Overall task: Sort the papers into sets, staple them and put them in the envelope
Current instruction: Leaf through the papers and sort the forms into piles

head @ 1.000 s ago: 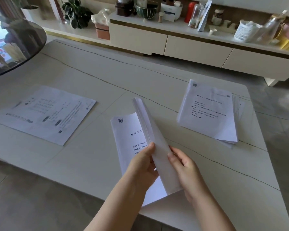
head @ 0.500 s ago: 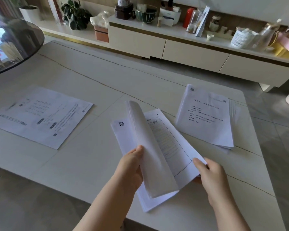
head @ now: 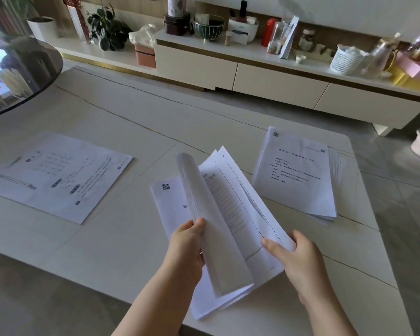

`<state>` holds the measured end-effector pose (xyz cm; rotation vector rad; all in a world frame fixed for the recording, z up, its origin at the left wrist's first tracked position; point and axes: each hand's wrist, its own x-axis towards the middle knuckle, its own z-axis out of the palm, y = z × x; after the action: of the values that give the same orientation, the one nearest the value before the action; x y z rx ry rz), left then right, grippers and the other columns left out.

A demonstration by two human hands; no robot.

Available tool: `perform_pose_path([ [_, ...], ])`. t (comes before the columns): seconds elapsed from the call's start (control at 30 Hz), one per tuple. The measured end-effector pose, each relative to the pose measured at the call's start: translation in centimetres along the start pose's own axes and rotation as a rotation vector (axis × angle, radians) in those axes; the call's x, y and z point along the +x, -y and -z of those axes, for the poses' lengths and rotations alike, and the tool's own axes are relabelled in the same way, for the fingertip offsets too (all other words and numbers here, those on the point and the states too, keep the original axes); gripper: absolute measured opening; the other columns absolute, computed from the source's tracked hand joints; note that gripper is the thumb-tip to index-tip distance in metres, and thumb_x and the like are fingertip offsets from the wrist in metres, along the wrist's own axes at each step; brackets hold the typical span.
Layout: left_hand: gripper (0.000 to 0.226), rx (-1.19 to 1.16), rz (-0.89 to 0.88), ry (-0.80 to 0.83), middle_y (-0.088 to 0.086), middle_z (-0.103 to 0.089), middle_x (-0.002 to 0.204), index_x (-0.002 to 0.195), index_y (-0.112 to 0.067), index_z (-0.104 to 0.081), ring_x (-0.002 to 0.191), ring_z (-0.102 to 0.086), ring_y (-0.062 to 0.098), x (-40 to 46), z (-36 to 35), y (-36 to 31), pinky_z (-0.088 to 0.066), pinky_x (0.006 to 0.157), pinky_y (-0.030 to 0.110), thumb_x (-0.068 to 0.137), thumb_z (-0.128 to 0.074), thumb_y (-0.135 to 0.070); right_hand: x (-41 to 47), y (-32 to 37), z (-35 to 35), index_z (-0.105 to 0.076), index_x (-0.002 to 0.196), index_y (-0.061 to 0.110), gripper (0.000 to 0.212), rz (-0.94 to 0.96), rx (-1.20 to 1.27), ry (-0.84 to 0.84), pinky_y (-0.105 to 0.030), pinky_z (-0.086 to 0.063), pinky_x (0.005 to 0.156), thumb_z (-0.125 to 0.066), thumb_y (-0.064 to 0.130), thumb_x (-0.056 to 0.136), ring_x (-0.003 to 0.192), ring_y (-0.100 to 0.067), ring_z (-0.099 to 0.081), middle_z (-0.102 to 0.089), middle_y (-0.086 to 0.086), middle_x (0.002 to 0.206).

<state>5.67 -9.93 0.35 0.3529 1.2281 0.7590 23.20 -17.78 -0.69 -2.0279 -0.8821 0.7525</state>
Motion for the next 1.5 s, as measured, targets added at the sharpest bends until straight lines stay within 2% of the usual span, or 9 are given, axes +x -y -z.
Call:
perform_pose_path([
  [0.2,0.013,-0.036,0.037,0.020,0.004,-0.066,0.060,0.087,-0.006,-0.063,0.065,-0.059,0.022,-0.6,-0.3,-0.3,-0.049,0.061,0.032,0.096,-0.054,-0.010,-0.3,0.1,0.6,-0.053,0.071,0.010,0.031,0.045,-0.112,-0.041,-0.026,-0.038,0.051,-0.078,0.028,0.076,0.057,-0.013,-0.053,-0.062,0.005,0.065],
  [0.4,0.015,-0.049,0.115,0.077,0.006,-0.068,0.076,0.089,-0.008,-0.066,0.069,-0.063,0.020,-0.6,-0.5,-0.1,-0.049,0.060,0.030,0.095,-0.056,-0.016,-0.5,-0.6,-0.5,-0.060,0.118,0.006,0.054,0.424,-0.471,-0.303,-0.032,-0.042,0.090,-0.083,0.018,0.070,0.110,-0.023,-0.053,-0.062,-0.008,0.117],
  [0.57,0.017,-0.094,0.184,0.146,0.006,-0.072,0.071,0.088,-0.009,-0.068,0.062,-0.066,0.018,-0.9,-0.8,0.4,-0.052,0.058,0.029,0.095,-0.056,-0.020,-2.6,1.9,-3.3,-0.047,0.126,0.041,0.049,0.149,-0.009,0.328,-0.008,-0.040,0.089,-0.069,0.040,0.082,0.105,0.014,-0.053,-0.051,0.036,0.115],
  [0.7,0.021,-0.075,0.202,0.203,0.006,-0.073,0.076,0.090,-0.009,-0.069,0.067,-0.067,0.018,-1.0,-0.8,0.4,-0.052,0.069,0.032,0.097,-0.053,-0.021,-2.2,1.8,-3.7,-0.053,0.130,0.034,0.047,0.118,0.098,0.321,-0.018,-0.048,0.089,-0.069,0.028,0.086,0.102,0.010,-0.059,-0.065,0.025,0.112],
  [1.03,0.020,0.071,0.096,0.148,0.004,-0.071,0.075,0.093,-0.009,-0.068,0.067,-0.065,0.015,-0.8,-1.0,0.7,-0.050,0.081,0.039,0.098,-0.051,-0.018,-2.2,2.0,-3.2,-0.069,0.105,0.024,0.018,-0.009,0.343,0.298,-0.029,-0.052,0.084,-0.055,0.027,0.094,0.095,-0.009,-0.068,-0.074,0.005,0.101],
  [1.23,0.018,0.057,0.065,0.082,0.009,-0.067,0.081,0.093,-0.005,-0.068,0.072,-0.061,0.021,-0.7,-0.8,0.8,-0.050,0.089,0.046,0.097,-0.053,-0.015,-1.5,2.5,-0.9,-0.067,0.115,0.022,0.057,-0.289,0.644,0.480,-0.045,-0.047,0.096,-0.040,0.065,0.088,0.106,-0.023,-0.066,-0.071,-0.007,0.110],
  [1.3,0.018,0.070,0.077,0.068,0.005,-0.066,0.075,0.088,-0.009,-0.067,0.067,-0.059,0.019,-0.6,-0.9,0.9,-0.051,0.084,0.045,0.097,-0.054,-0.017,-1.1,2.1,0.0,-0.067,0.112,0.023,0.049,-0.207,0.530,0.432,-0.042,-0.047,0.096,-0.056,0.062,0.084,0.104,-0.019,-0.066,-0.072,0.000,0.108],
  [1.4,0.017,0.052,0.081,0.052,0.005,-0.067,0.076,0.090,-0.009,-0.068,0.067,-0.060,0.018,-0.5,-0.9,0.7,-0.053,0.072,0.038,0.097,-0.054,-0.017,-0.7,0.4,0.8,-0.065,0.076,0.010,0.020,-0.026,0.119,0.155,-0.026,-0.035,0.061,-0.065,0.026,0.089,0.060,-0.010,-0.046,-0.052,0.010,0.059],
  [1.5,0.016,0.043,0.072,0.036,0.006,-0.067,0.078,0.090,-0.009,-0.067,0.070,-0.060,0.019,-0.6,-0.8,0.6,-0.052,0.069,0.037,0.097,-0.054,-0.016,-0.6,-0.2,0.9,-0.064,0.069,0.009,0.023,0.005,0.026,0.090,-0.029,-0.029,0.059,-0.063,0.020,0.090,0.061,-0.014,-0.039,-0.045,0.003,0.058],
])
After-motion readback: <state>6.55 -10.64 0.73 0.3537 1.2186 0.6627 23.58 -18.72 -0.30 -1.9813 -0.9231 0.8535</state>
